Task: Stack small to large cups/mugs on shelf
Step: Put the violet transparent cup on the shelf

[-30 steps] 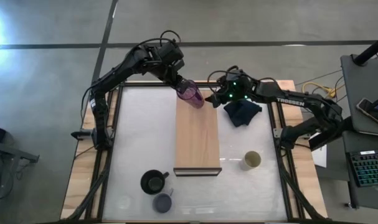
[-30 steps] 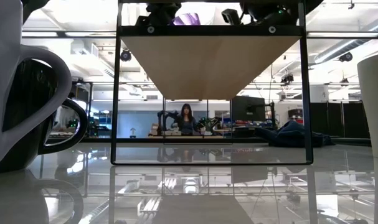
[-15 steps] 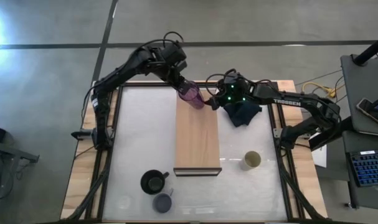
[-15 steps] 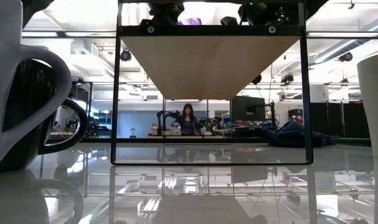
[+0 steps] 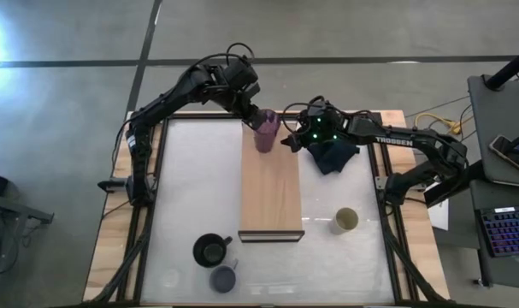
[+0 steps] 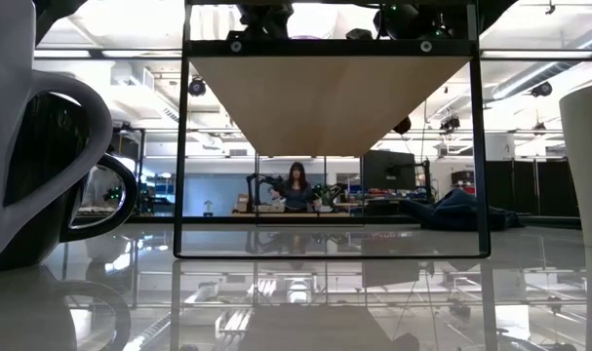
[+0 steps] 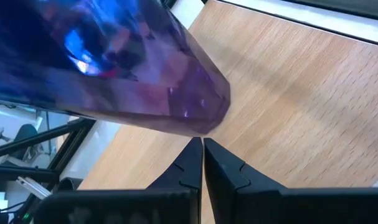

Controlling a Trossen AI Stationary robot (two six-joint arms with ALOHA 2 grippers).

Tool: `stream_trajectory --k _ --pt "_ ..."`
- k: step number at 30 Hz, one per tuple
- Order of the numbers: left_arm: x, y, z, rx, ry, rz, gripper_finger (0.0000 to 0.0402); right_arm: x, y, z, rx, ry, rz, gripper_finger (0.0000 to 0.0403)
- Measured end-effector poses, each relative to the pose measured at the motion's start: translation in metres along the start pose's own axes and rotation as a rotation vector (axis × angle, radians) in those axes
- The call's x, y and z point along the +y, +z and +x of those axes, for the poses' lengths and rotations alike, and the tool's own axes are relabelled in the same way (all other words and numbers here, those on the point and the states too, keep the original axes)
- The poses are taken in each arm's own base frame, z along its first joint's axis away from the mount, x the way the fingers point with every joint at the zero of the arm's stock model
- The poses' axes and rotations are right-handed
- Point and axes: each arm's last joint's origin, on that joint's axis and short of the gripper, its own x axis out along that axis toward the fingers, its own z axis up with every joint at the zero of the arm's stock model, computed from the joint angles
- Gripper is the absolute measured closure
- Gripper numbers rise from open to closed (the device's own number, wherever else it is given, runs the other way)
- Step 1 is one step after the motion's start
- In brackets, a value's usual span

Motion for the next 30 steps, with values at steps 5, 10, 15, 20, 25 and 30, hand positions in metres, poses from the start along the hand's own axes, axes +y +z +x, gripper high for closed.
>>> stream_trajectory --k 5,10,15,20,25,30 --pt "0.0 0.0 0.001 0.002 0.0 0.004 0.0309 0.0 0.0 0.0 0.001 -0.001 0.001 0.0394" --pt "0.0 0.001 0.009 -0.003 -0.001 0.004 0.0308 0.0 0.0 0.0 0.002 -0.002 -0.001 0.0394" --pt "0.001 0.001 0.021 -0.001 -0.004 0.0 0.0308 -0.001 -0.001 0.0 0.007 -0.006 -0.008 0.0394" --pt "0.0 0.002 0.021 -0.012 -0.028 0.001 0.0308 -0.001 -0.002 0.0 0.016 -0.012 -0.007 0.0394" --pt "-0.005 0.008 0.012 -0.074 -0.097 0.01 0.0308 -0.002 -0.002 0.0 0.02 -0.016 -0.01 0.0394" --pt "-0.003 0.007 0.015 -0.057 -0.082 0.009 0.0308 -0.002 -0.002 0.0 0.02 -0.016 -0.01 0.0394"
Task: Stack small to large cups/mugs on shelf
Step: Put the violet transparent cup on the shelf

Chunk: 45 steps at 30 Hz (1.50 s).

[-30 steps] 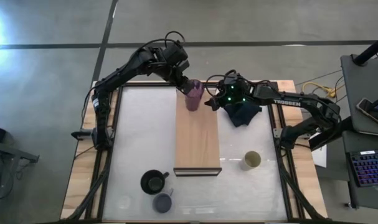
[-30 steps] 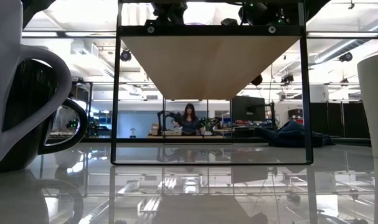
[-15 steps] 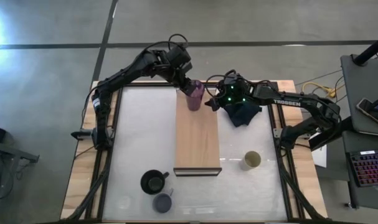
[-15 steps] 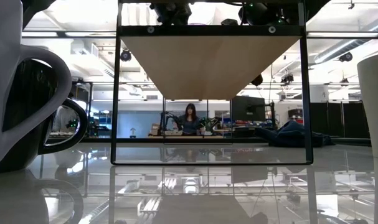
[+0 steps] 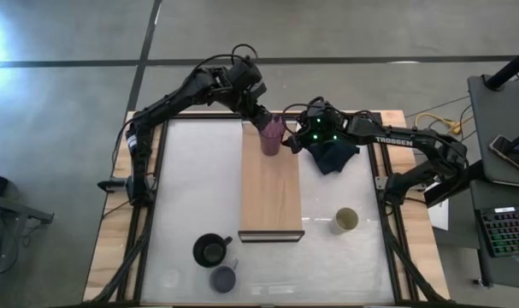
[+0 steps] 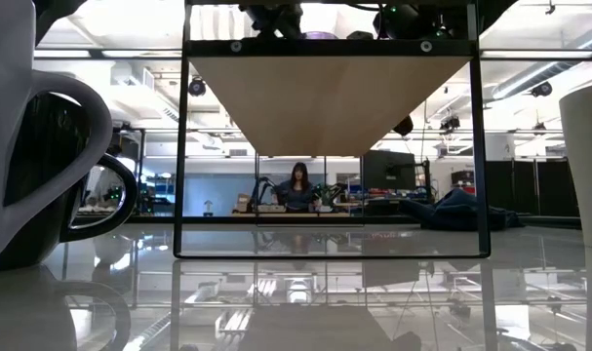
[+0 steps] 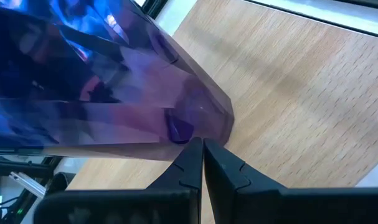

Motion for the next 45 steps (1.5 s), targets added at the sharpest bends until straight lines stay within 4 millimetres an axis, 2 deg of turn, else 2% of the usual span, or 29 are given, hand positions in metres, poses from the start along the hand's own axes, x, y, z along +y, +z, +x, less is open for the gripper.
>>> stream_trajectory --k 11,14,17,20,22,28,36,40,45 --pt "0.005 0.004 -0.012 -0.05 0.031 0.022 0.0308 -0.001 0.0 0.0 0.005 -0.006 0.004 0.0394" --pt "0.003 0.003 -0.027 -0.08 0.021 0.029 0.0308 -0.002 -0.002 -0.001 0.021 -0.019 0.011 0.0394" --pt "0.002 -0.002 -0.05 -0.112 0.023 0.03 0.0308 -0.003 -0.005 -0.002 0.05 -0.035 0.024 0.0394" --pt "0.003 -0.014 -0.07 -0.088 0.086 0.029 0.0308 0.004 -0.01 -0.001 0.08 0.004 0.034 0.0394" --pt "0.002 -0.024 -0.073 -0.043 0.14 0.033 0.0308 0.01 -0.014 0.001 0.093 0.034 0.03 0.0394" --pt "-0.006 -0.045 -0.055 0.058 0.176 0.045 0.0308 0.024 -0.018 0.004 0.068 0.073 0.022 0.0394" --pt "-0.011 -0.066 -0.004 0.055 0.112 0.026 0.0308 0.025 -0.016 0.004 0.035 0.064 0.032 0.0394" --pt "-0.007 -0.072 0.007 0.037 0.094 0.002 0.0308 0.026 -0.015 0.004 0.006 0.058 0.039 0.0394" --pt "-0.007 -0.072 0.007 -0.004 0.072 0.003 0.0308 0.023 -0.011 0.003 -0.014 0.056 0.044 0.0394"
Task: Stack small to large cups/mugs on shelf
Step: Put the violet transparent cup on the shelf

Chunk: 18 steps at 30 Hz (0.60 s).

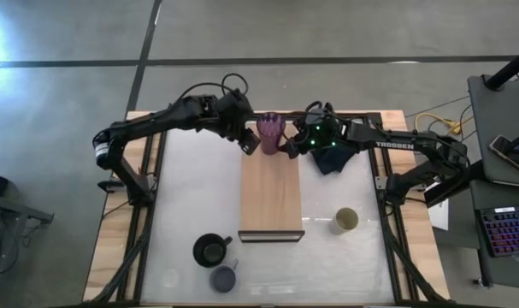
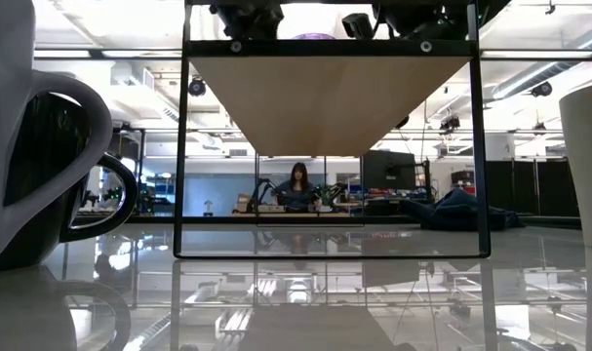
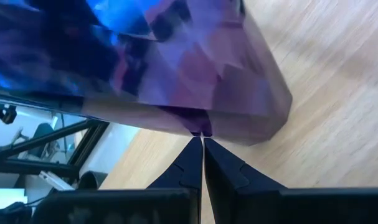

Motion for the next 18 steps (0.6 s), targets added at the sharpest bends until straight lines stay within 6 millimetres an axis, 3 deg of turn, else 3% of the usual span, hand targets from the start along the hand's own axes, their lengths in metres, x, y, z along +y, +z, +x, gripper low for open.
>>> stream_trajectory --k 7,18 --pt "-0.003 0.007 0.005 -0.09 -0.049 -0.001 0.0308 -0.003 0.003 -0.001 -0.028 -0.022 0.006 0.0394" --pt "0.008 0.001 0.012 -0.03 -0.014 -0.015 0.0308 -0.006 0.006 -0.002 -0.045 -0.039 0.009 0.0394"
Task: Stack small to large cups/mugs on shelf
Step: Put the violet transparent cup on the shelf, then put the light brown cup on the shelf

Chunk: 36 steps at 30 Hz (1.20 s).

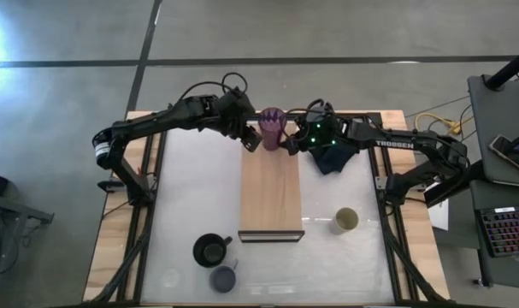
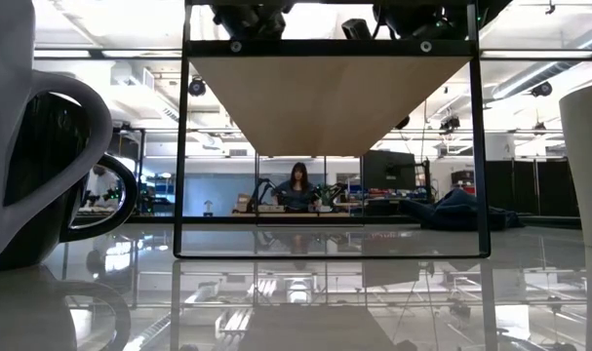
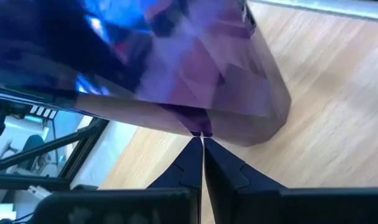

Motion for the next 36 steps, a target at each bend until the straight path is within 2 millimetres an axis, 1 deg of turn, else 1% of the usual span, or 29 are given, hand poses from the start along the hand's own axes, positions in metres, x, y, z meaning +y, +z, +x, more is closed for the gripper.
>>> stream_trajectory --k 2,5,8,12,14,16,21,25,29,36 --pt "0.001 -0.003 -0.002 0.028 0.013 0.01 0.0308 -0.003 0.002 -0.001 -0.008 -0.007 0.0 0.0394" --pt "0.005 -0.011 -0.013 0.086 0.052 0.032 0.0308 -0.003 0.004 -0.003 -0.001 0.008 -0.006 0.0394" --pt "0.002 -0.021 -0.032 0.113 0.082 0.068 0.0308 0.004 0.002 -0.01 0.017 0.058 -0.048 0.0394" --pt "-0.01 -0.037 -0.065 0.049 0.029 0.122 0.0308 0.017 -0.005 -0.02 0.048 0.122 -0.1 0.0394" --pt "-0.013 -0.049 -0.078 0.027 -0.008 0.127 0.0308 0.023 -0.009 -0.028 0.058 0.138 -0.126 0.0392" --pt "-0.015 -0.063 -0.086 0.009 -0.043 0.098 0.0308 0.029 -0.013 -0.037 0.069 0.149 -0.151 0.0387" --pt "-0.016 -0.101 -0.086 -0.018 -0.136 0.017 0.0308 0.044 -0.023 -0.063 0.071 0.194 -0.204 0.0362" --pt "-0.012 -0.124 -0.079 -0.053 -0.19 -0.06 0.0308 0.052 -0.027 -0.079 0.026 0.198 -0.224 0.034" --pt "-0.012 -0.14 -0.075 -0.084 -0.26 -0.091 0.0308 0.052 -0.033 -0.093 0.053 0.183 -0.226 0.0323" --pt "-0.01 -0.156 -0.071 -0.063 -0.301 -0.069 0.0308 0.037 -0.058 -0.112 0.258 0.022 -0.219 0.0318"
